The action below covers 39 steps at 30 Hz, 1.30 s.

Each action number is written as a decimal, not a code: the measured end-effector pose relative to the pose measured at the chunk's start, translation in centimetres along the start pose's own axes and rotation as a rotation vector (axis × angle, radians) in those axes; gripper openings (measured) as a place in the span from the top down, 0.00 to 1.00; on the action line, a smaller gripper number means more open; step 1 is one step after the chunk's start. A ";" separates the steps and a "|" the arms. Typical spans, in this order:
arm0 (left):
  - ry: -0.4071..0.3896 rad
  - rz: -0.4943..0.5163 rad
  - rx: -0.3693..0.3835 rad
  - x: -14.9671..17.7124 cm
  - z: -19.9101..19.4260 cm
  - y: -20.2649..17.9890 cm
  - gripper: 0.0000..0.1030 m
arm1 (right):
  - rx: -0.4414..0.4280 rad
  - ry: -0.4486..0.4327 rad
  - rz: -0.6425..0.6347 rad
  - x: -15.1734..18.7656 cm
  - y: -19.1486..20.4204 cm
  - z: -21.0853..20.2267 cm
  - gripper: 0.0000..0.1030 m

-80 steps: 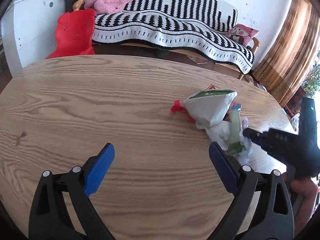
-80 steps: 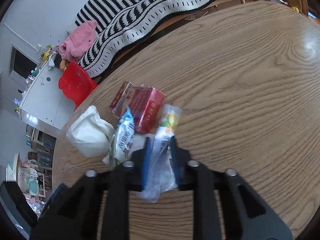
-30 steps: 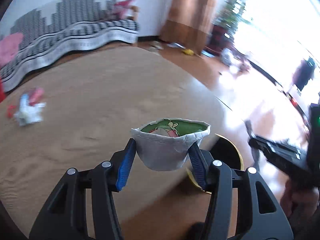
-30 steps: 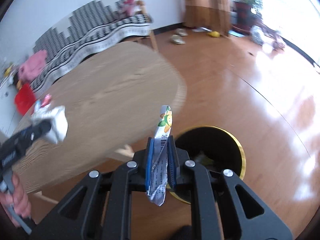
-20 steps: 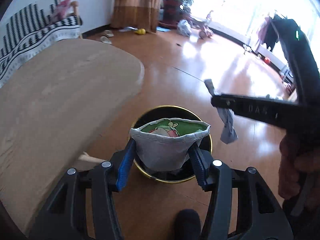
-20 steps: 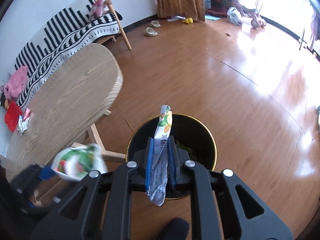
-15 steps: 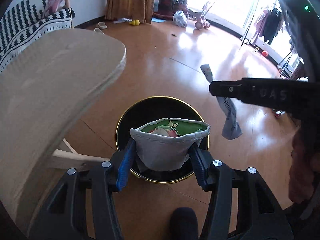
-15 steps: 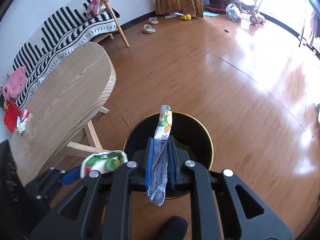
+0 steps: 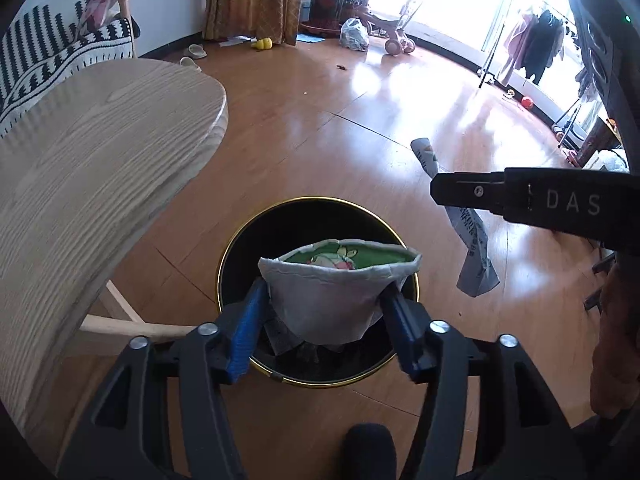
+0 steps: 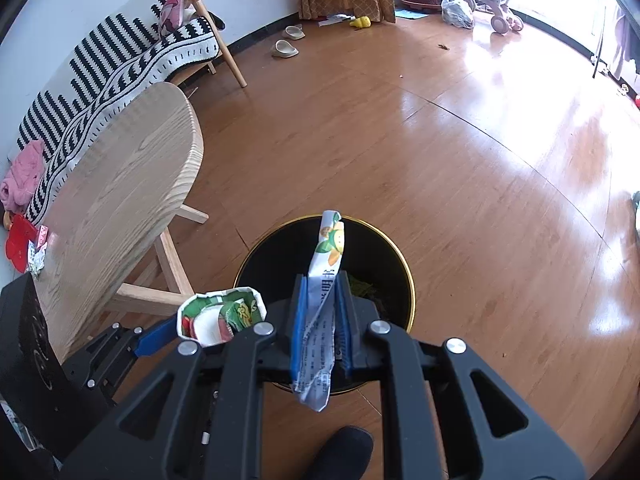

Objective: Collect trash
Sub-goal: 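Carry both items over the bin and open both tools to drop them, then move both open tools back to the remaining trash on the table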

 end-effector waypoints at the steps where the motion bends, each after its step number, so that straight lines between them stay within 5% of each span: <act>1: -0.006 0.000 -0.002 0.1 -0.1 0.0 0.35 | 0.000 0.000 0.002 0.0 0.0 0.0 0.85; 4: -0.016 -0.002 -0.001 0.1 -0.4 0.1 0.27 | 0.001 0.004 0.004 0.1 0.1 0.2 0.85; 19: -0.062 -0.015 -0.004 -0.4 -3.8 0.7 0.24 | -0.004 0.035 -0.006 -0.3 0.5 1.0 0.84; 21: -0.074 -0.016 -0.007 -0.5 -4.7 1.0 0.22 | -0.011 0.039 -0.004 -0.3 0.7 1.0 0.68; 22: -0.079 -0.017 -0.008 -0.6 -5.2 1.3 0.21 | -0.008 0.029 -0.003 -0.5 0.8 0.8 0.44; 23: -0.088 -0.021 -0.009 -0.7 -5.8 1.6 0.21 | -0.002 0.013 -0.004 -0.5 0.9 0.5 0.30; 31: -0.165 -0.070 -0.085 -0.4 -11.1 6.2 0.13 | -0.008 -0.024 -0.044 -1.5 5.0 -0.9 0.30; 39: -0.217 -0.302 -0.298 3.0 -18.6 18.6 0.11 | -0.120 -0.038 -0.213 -2.0 17.7 -1.5 0.26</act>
Point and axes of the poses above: each gripper's, at about its wrist camera, not at the fingertips, and z roughly the way its jaws point, y to its left, x to its underside, the point moved 3 cm from there along z, roughly the way its jaws point, and after that the axes turned 5 degrees about x, right-handed, at the moved point
